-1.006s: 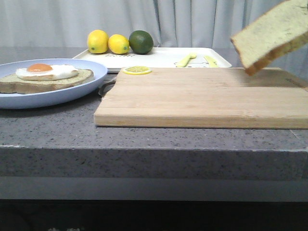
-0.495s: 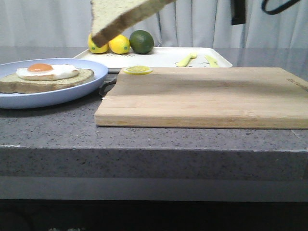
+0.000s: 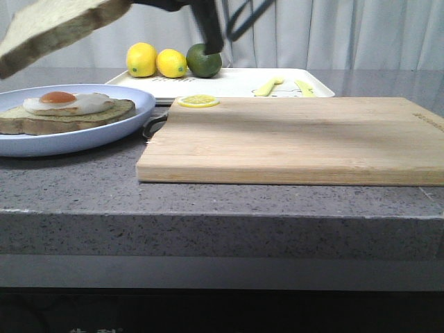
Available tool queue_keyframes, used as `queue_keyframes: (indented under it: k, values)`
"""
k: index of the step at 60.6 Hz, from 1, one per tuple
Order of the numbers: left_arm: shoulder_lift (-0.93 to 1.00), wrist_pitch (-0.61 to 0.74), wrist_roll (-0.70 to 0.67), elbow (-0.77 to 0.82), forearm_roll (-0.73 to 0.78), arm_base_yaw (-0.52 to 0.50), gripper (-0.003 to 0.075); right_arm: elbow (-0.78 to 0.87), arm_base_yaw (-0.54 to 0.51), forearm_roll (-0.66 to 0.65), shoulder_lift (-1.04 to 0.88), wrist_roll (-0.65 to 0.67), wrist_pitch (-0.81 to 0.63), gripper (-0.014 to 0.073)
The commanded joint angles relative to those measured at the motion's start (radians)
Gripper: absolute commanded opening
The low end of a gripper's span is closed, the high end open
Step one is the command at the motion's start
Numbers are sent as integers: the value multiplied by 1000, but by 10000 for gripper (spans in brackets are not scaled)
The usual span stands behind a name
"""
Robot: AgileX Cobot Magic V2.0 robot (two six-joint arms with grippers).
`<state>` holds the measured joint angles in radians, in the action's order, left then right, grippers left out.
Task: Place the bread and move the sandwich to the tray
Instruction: 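Lift the bread slice and carry it over the egg on the plate, then lower the bread onto the egg and open the right gripper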
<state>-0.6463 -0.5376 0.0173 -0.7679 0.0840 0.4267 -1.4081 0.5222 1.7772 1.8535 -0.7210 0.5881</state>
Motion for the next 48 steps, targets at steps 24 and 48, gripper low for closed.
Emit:
queue_keyframes:
  k: [24,48]
  values:
    - [-7,80,-1,-34,0,8,516,-212,62,88,122,216,-122,27]
    - [-7,80,-1,-33,0,8,516,-212,33,-117,101,215,-61,342]
